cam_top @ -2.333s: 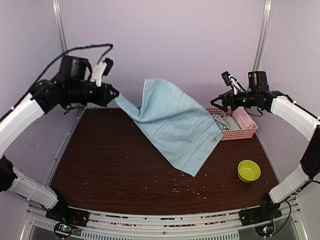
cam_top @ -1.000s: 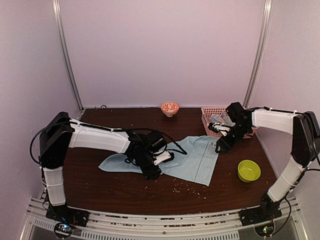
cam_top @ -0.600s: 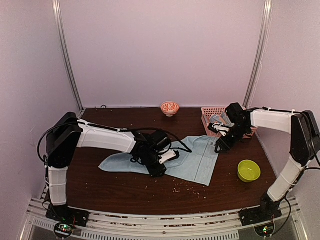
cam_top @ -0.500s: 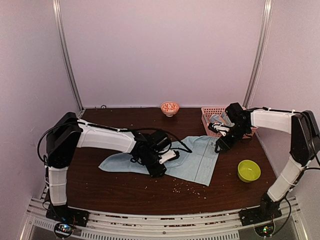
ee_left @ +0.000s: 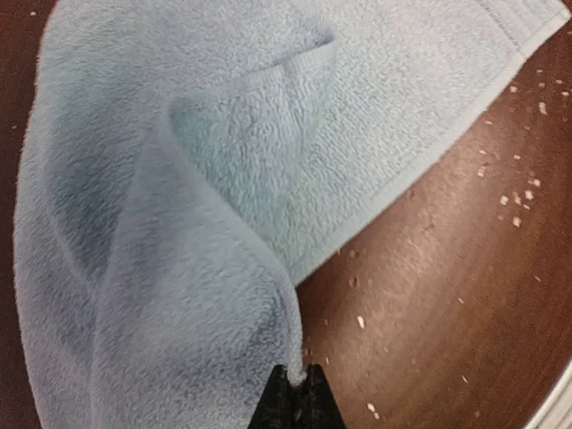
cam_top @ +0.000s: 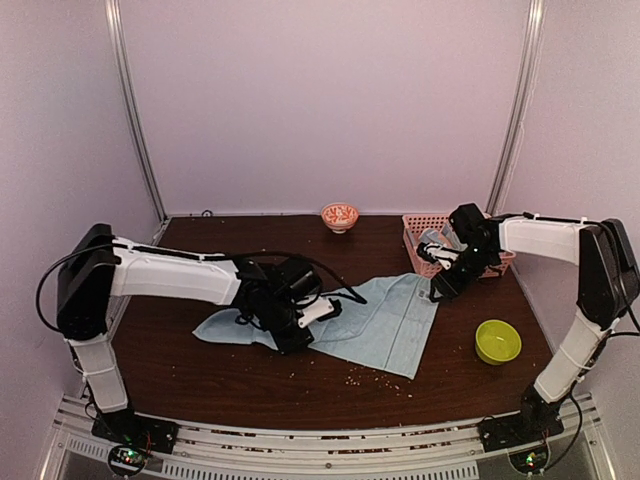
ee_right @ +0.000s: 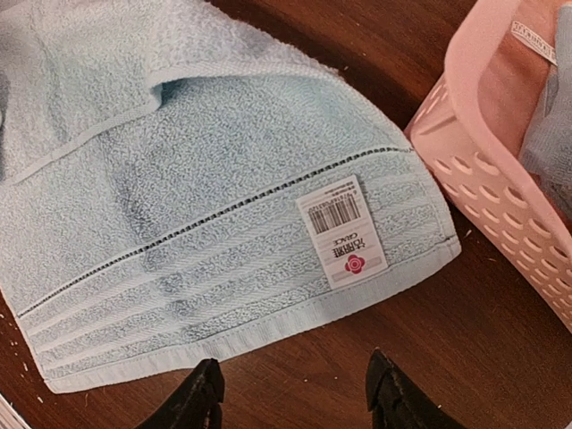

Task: Roll the towels
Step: Pick up the towel from the center of the board.

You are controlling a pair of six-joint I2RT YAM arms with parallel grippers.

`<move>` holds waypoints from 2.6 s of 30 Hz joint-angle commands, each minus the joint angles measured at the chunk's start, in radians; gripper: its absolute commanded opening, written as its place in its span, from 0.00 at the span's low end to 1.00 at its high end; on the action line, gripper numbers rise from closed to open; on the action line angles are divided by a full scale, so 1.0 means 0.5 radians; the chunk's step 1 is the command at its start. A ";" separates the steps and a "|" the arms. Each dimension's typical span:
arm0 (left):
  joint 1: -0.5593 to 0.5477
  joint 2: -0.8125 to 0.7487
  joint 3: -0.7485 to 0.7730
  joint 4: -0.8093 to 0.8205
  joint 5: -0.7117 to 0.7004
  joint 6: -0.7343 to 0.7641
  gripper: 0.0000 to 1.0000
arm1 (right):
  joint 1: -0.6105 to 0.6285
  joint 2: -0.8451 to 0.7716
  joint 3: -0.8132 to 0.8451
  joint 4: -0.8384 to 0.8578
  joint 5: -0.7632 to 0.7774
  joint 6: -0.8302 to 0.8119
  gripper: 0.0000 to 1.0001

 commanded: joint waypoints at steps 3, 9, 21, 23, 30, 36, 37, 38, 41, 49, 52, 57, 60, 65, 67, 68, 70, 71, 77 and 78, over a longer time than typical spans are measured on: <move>0.054 -0.575 -0.020 -0.333 0.238 -0.145 0.00 | -0.076 0.022 0.072 0.014 0.151 0.093 0.56; 0.342 -0.935 -0.049 -0.348 0.285 -0.172 0.00 | -0.097 0.123 0.119 0.060 0.186 0.132 0.58; 1.125 -1.187 -0.079 -0.622 -0.351 -0.468 0.00 | -0.092 0.218 0.243 0.067 0.074 0.165 0.57; 1.143 -1.162 -0.106 -0.604 -0.353 -0.463 0.00 | -0.087 0.248 0.278 0.061 0.020 0.169 0.56; 1.145 -0.952 -0.180 -0.471 -0.324 -0.454 0.00 | 0.028 0.350 0.423 0.039 -0.096 0.117 0.55; 1.144 -0.856 -0.218 -0.372 -0.232 -0.413 0.00 | 0.185 0.383 0.504 -0.034 -0.095 -0.049 0.55; 1.144 -0.854 -0.229 -0.354 -0.213 -0.408 0.00 | 0.188 0.363 0.486 -0.027 -0.093 -0.066 0.56; 1.143 -0.854 -0.239 -0.336 -0.198 -0.405 0.00 | 0.188 0.336 0.468 -0.019 -0.075 -0.079 0.56; 1.143 -0.839 -0.251 -0.300 -0.164 -0.397 0.00 | 0.187 0.233 0.414 -0.034 0.000 -0.167 0.57; 1.145 -0.754 -0.257 -0.235 -0.121 -0.364 0.00 | 0.223 -0.086 0.209 -0.256 -0.188 -0.722 0.62; 1.143 -0.743 -0.272 -0.213 -0.099 -0.364 0.00 | 0.316 -0.110 0.145 -0.232 -0.088 -0.824 0.62; 1.145 -0.741 -0.288 -0.202 -0.097 -0.357 0.00 | 0.494 -0.069 0.092 -0.019 0.216 -0.763 0.52; 1.145 -0.738 -0.289 -0.202 -0.095 -0.352 0.00 | 0.556 -0.039 0.074 0.142 0.402 -0.689 0.48; 1.144 -0.729 -0.288 -0.196 -0.081 -0.352 0.00 | 0.642 0.004 0.032 0.310 0.600 -0.696 0.46; 1.144 -0.721 -0.286 -0.195 -0.081 -0.346 0.00 | 0.670 0.036 0.033 0.309 0.618 -0.721 0.46; 1.145 -0.720 -0.284 -0.195 -0.082 -0.345 0.00 | 0.676 0.053 0.042 0.296 0.621 -0.727 0.45; 1.144 -0.719 -0.282 -0.195 -0.086 -0.340 0.00 | 0.689 0.074 0.058 0.234 0.617 -0.728 0.44; 1.143 -0.719 -0.279 -0.195 -0.085 -0.339 0.00 | 0.695 0.071 0.060 0.215 0.609 -0.726 0.44; 1.145 -0.718 -0.286 -0.195 -0.078 -0.337 0.00 | 0.709 -0.065 0.039 0.058 0.487 -0.866 0.48; 1.146 -0.716 -0.285 -0.195 -0.077 -0.337 0.00 | 0.714 -0.090 0.017 0.044 0.494 -0.897 0.49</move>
